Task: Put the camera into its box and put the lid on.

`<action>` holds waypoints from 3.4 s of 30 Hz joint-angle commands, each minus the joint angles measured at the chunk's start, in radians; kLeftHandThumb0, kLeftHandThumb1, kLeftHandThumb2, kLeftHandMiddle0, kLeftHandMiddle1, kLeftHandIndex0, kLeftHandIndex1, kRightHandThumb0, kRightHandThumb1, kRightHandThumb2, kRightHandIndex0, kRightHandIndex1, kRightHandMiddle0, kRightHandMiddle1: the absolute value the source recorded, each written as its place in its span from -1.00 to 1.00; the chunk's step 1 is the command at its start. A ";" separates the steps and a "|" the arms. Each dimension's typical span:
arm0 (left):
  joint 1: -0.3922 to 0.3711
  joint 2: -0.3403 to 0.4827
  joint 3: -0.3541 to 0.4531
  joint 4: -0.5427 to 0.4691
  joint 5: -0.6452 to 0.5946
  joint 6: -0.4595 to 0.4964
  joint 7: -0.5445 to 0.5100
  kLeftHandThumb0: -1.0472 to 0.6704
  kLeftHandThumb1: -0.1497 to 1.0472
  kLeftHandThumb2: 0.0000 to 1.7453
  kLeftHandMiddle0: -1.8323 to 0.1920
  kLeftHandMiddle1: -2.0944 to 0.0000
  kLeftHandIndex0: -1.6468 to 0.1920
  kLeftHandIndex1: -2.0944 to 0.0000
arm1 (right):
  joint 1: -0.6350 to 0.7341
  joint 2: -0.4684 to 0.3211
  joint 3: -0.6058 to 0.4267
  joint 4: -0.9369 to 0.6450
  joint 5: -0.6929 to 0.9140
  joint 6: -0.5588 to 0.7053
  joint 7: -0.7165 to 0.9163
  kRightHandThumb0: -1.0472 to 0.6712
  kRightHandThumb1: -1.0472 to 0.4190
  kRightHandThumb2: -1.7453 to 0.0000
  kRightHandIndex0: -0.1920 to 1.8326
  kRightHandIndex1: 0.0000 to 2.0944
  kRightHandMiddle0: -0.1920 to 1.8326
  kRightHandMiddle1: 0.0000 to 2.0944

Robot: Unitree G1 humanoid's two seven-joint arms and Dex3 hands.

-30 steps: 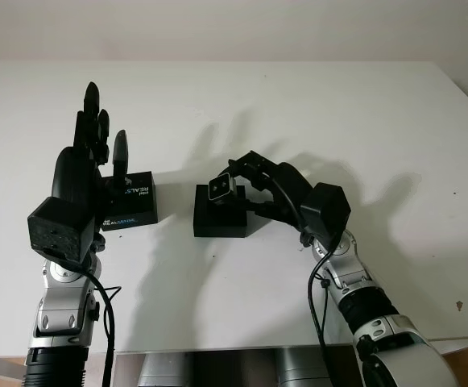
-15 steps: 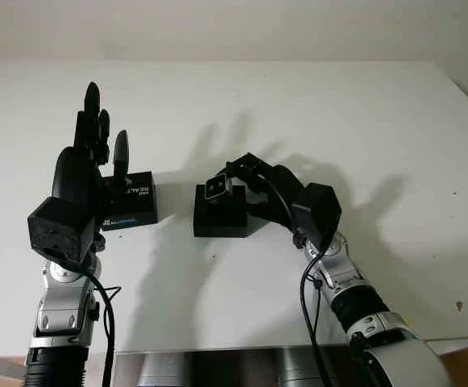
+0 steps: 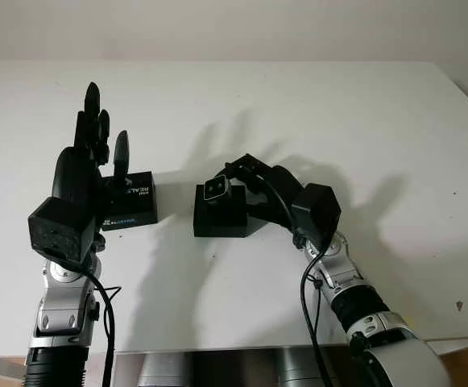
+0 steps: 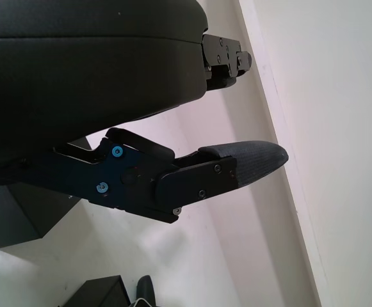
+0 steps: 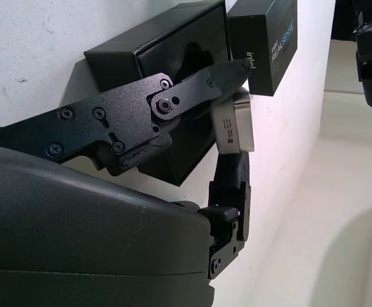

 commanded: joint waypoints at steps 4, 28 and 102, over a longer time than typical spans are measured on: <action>0.000 -0.002 0.000 -0.003 0.003 -0.005 0.001 -0.60 1.00 -0.28 0.79 0.95 0.84 0.95 | -0.014 -0.023 -0.001 -0.007 -0.006 -0.019 0.013 -0.39 -0.90 0.94 -0.54 -0.95 -0.47 0.46; 0.002 -0.003 0.003 -0.012 -0.006 0.007 -0.005 -0.62 1.00 -0.29 0.79 0.95 0.84 0.95 | 0.001 -0.031 -0.004 -0.018 -0.009 -0.011 0.022 -0.39 -0.91 0.94 -0.55 -0.95 -0.47 0.46; 0.004 -0.005 0.001 -0.028 -0.003 0.018 -0.009 -0.60 1.00 -0.29 0.80 0.95 0.85 0.95 | 0.009 -0.079 -0.010 -0.031 -0.029 -0.032 0.001 -0.38 -0.91 0.94 -0.52 -0.95 -0.47 0.51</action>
